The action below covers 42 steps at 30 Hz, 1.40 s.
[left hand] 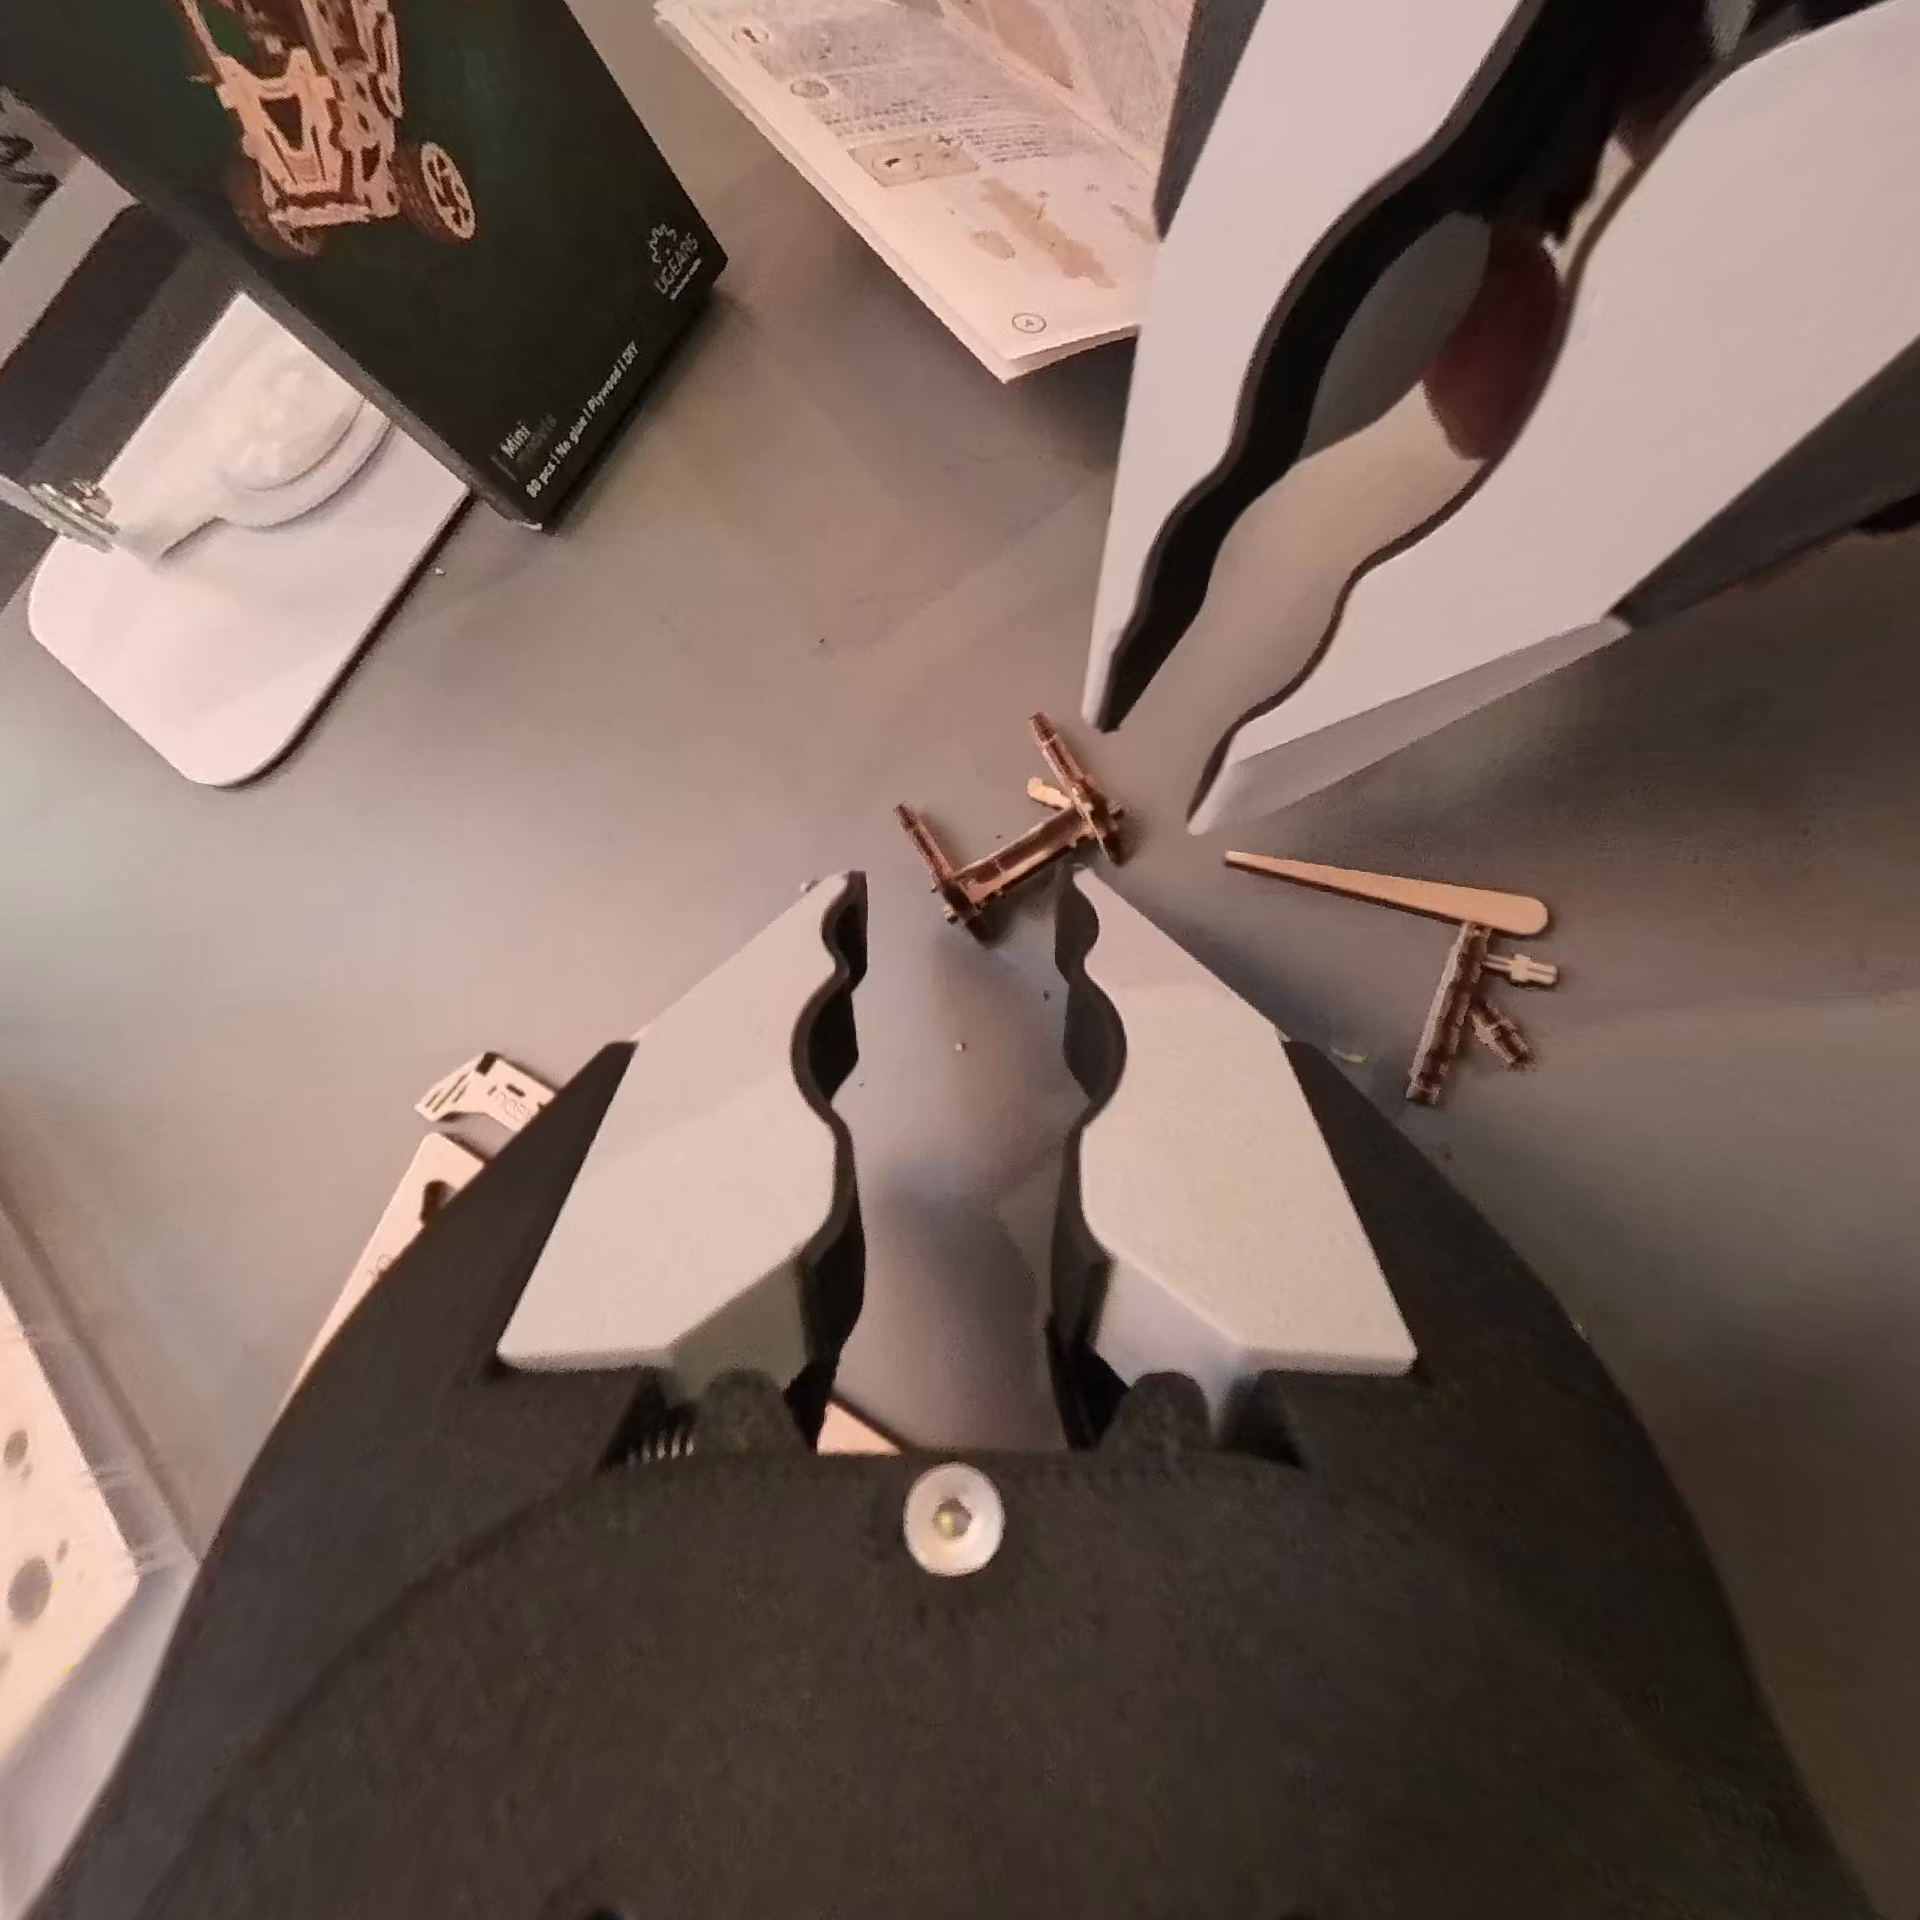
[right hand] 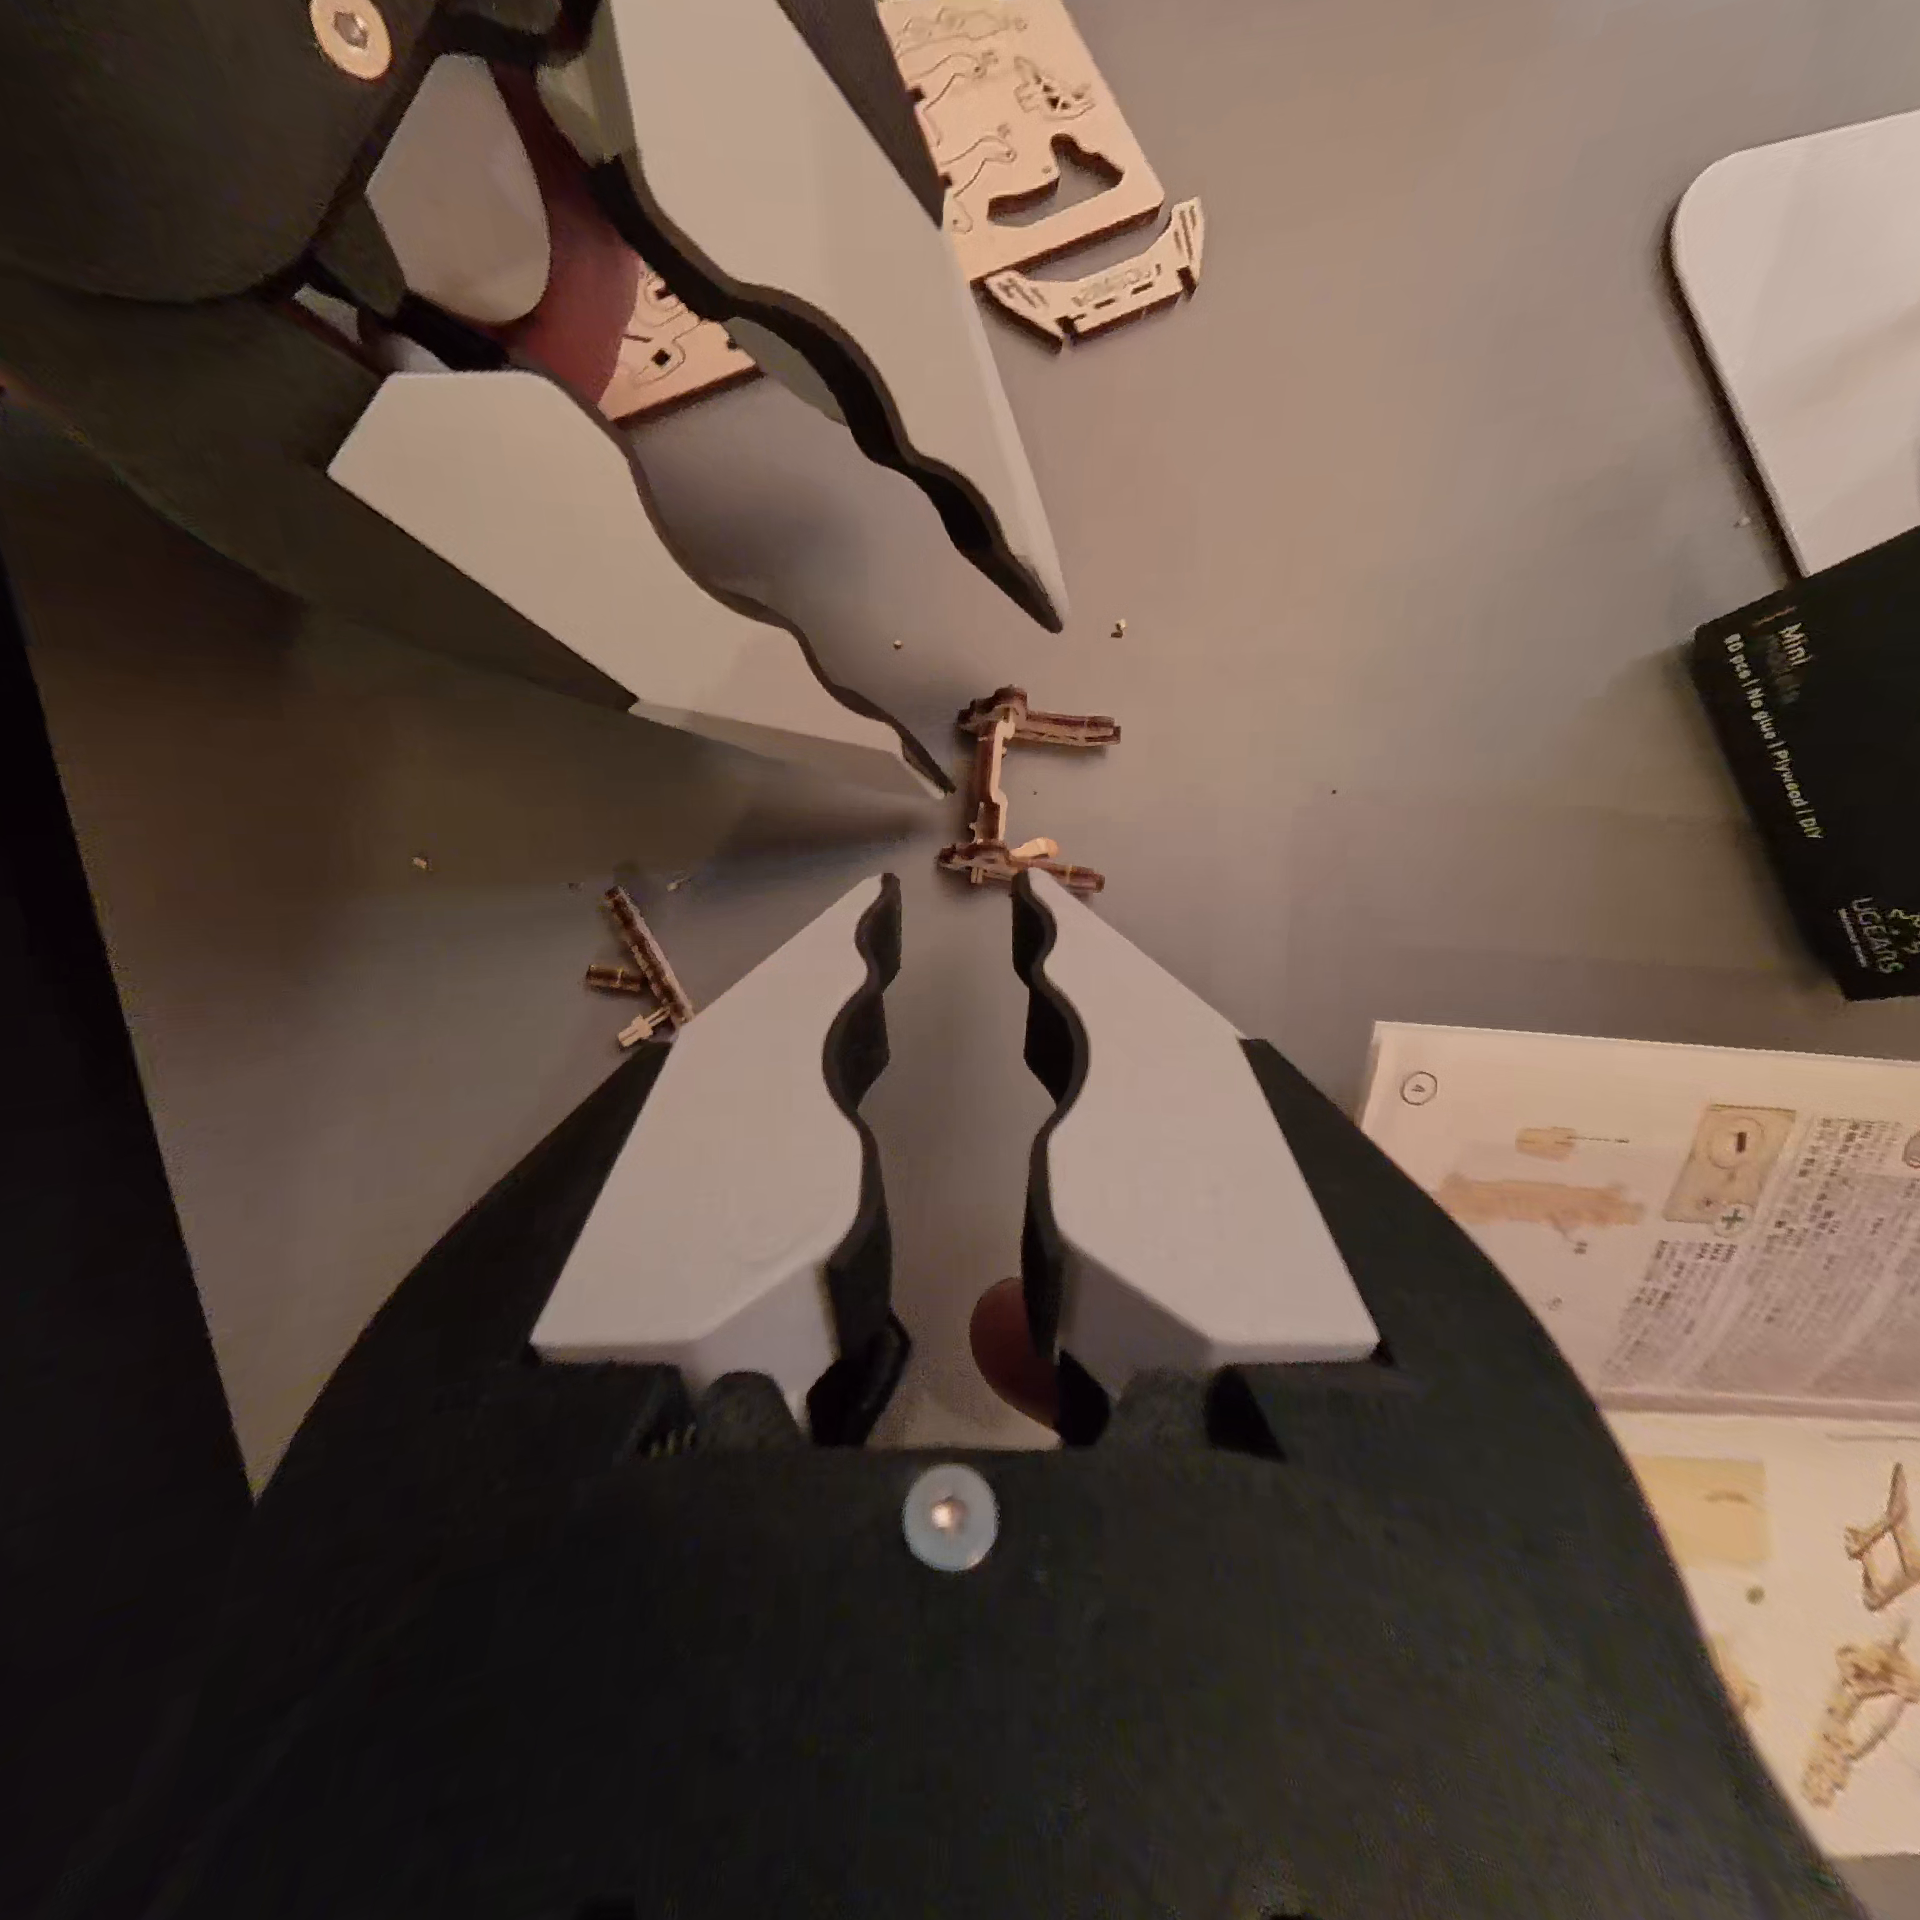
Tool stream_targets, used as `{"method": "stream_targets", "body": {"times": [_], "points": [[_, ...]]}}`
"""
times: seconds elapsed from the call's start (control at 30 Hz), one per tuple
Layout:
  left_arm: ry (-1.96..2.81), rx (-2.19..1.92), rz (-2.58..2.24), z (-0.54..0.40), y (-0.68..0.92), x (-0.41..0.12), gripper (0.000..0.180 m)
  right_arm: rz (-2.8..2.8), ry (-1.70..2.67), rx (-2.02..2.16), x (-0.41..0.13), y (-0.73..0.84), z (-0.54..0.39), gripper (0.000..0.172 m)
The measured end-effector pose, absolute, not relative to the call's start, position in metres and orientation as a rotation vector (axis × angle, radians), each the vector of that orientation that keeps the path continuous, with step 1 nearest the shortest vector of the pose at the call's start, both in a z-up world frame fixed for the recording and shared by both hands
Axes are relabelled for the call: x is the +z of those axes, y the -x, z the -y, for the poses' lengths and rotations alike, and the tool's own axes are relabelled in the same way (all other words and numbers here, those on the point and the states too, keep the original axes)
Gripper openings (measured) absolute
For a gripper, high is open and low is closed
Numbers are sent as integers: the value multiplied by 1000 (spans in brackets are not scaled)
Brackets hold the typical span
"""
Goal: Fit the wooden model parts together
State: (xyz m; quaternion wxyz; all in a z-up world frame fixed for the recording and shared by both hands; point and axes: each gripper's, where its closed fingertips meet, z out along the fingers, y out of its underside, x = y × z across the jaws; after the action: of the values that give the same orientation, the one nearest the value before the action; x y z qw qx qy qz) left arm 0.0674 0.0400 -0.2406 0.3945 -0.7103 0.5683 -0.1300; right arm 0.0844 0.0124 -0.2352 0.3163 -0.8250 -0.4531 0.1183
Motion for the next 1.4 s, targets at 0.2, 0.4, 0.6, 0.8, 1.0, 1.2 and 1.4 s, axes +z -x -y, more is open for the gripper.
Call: {"method": "stream_targets", "body": {"times": [0.2, 0.4, 0.6, 0.8, 1.0, 1.2, 1.4], "points": [[1580, -244, -1517, -37, -76, -227, 30, 1108, 2124, 337, -235, -86, -20, 21], [1389, -153, -1693, -28, -81, -229, 20, 1058, 2096, 358, -240, -86, -20, 19], [1350, -126, -1765, -29, -79, -239, 16, 1034, 2080, 357, -244, -83, -21, 19], [1308, -77, -1787, -34, -79, -243, 7, 999, 2069, 366, -243, -84, -24, 17], [1286, -87, -1775, -31, -82, -241, 2, 1000, 2086, 377, -245, -85, -26, 17], [1285, -82, -1793, -30, -81, -242, 2, 1040, 2106, 377, -249, -84, -26, 15], [1266, -84, -1835, -28, -80, -243, 2, 1037, 2115, 396, -250, -85, -28, 13]]}}
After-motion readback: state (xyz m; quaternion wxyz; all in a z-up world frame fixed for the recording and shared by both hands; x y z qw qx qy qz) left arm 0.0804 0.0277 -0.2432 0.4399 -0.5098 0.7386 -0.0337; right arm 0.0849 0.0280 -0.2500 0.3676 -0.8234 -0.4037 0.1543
